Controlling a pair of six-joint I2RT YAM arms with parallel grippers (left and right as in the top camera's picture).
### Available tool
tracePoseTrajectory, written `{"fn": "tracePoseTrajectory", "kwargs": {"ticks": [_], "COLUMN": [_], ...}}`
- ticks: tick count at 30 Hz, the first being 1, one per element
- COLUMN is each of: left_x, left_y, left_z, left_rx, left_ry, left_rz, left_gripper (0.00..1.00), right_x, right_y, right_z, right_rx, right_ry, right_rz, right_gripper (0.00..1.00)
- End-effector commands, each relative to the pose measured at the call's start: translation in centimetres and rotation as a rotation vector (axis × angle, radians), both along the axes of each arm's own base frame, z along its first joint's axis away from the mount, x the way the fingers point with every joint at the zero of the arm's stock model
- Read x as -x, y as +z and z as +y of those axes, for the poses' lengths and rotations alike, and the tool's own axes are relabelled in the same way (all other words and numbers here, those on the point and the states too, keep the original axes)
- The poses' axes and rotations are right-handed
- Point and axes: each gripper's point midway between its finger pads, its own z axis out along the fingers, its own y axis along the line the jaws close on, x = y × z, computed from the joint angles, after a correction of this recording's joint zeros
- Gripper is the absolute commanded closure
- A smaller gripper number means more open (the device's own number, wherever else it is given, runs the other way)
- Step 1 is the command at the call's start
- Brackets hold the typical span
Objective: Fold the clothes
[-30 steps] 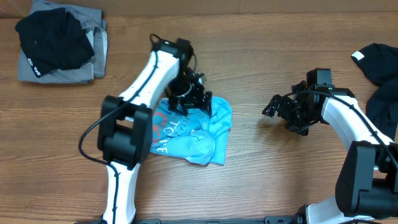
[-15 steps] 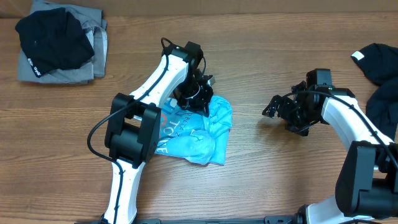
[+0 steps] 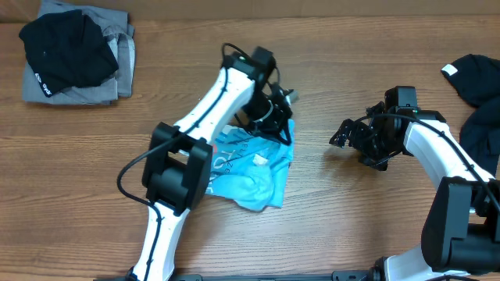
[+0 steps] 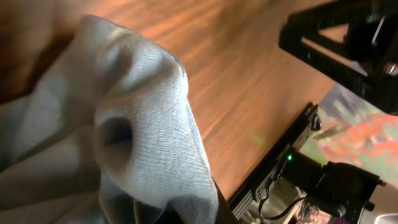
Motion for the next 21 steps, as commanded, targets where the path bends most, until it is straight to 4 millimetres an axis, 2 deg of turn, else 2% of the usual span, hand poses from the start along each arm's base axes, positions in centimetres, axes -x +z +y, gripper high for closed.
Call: {"fn": "tracePoseTrajectory", "kwargs": {"ticks": [1, 2, 4, 5, 9, 14, 17, 21], "left_x": [0.4, 0.4, 0.2, 0.1, -0.2, -0.9, -1.9, -1.6], "left_y": [0.1, -0.2, -0.6, -0.7, -0.8, 1.9, 4.0, 4.9], "left_z": [-1.6, -1.8, -2.1, -2.2, -2.3, -1.3, 0.8, 3.9], "left_rx": [0.003, -0.013, -0.037, -0.046, -0.047, -0.038, -0.114, -0.217], "left_ry": [-0.032, -0.029, -0.033, -0.036, -0.039, -0.068, -0.05, -0.051], "left_rz": [-0.033, -0.044, -0.075, -0.091, -0.113, -0.148, -0.188, -0.165], "left_gripper": [0.92, 0.83, 0.24, 0.18, 0.16, 0.18, 0.16, 0.17], "right_x": [0.1, 0.1, 0.1, 0.1, 0.2, 0.3, 0.3, 0.3], "right_y": [-0.2, -0.2, -0.2, -0.2, -0.2, -0.2, -0.2, -0.2], "right_z": [0.1, 0.1, 0.1, 0.1, 0.1, 0.1, 0.1, 0.1], "right_rx": [-0.009, -0.009, -0.009, -0.009, -0.009, -0.009, -0.009, -0.009], "right_ry": [-0.016, -0.016, -0.016, -0.016, -0.019, -0.019, -0.019, -0.019], "right_rz": [0.009, 0.009, 0.01, 0.01, 0.016, 0.021, 0.022, 0.019], "right_gripper": [0.0, 0.0, 0.0, 0.0, 0.0, 0.0, 0.0, 0.0]}}
